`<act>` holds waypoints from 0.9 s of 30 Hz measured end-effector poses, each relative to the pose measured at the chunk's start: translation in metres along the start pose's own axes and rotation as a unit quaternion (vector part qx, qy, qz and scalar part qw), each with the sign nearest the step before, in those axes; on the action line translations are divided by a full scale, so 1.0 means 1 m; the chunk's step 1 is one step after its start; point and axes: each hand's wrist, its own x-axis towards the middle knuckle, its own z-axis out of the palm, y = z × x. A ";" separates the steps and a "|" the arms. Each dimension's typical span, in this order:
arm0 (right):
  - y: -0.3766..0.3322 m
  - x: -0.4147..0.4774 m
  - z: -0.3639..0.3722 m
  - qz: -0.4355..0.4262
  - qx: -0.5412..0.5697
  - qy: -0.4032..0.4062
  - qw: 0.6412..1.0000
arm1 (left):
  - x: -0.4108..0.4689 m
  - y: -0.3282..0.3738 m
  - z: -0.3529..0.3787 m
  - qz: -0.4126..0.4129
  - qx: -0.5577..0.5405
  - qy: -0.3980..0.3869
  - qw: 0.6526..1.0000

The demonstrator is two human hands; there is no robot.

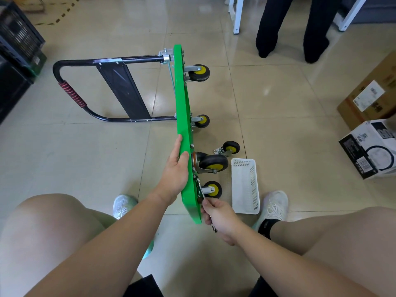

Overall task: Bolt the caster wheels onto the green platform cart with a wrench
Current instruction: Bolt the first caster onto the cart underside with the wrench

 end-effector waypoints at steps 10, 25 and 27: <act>-0.017 0.003 0.003 0.047 -0.004 0.013 0.999 | 0.001 -0.001 0.000 0.009 -0.002 0.003 1.000; -0.016 0.001 -0.003 0.061 -0.044 -0.063 0.995 | 0.000 0.001 0.000 -0.005 0.000 0.003 1.000; -0.017 0.000 -0.003 0.053 -0.054 -0.064 0.995 | 0.000 0.001 -0.001 -0.007 0.002 0.003 1.000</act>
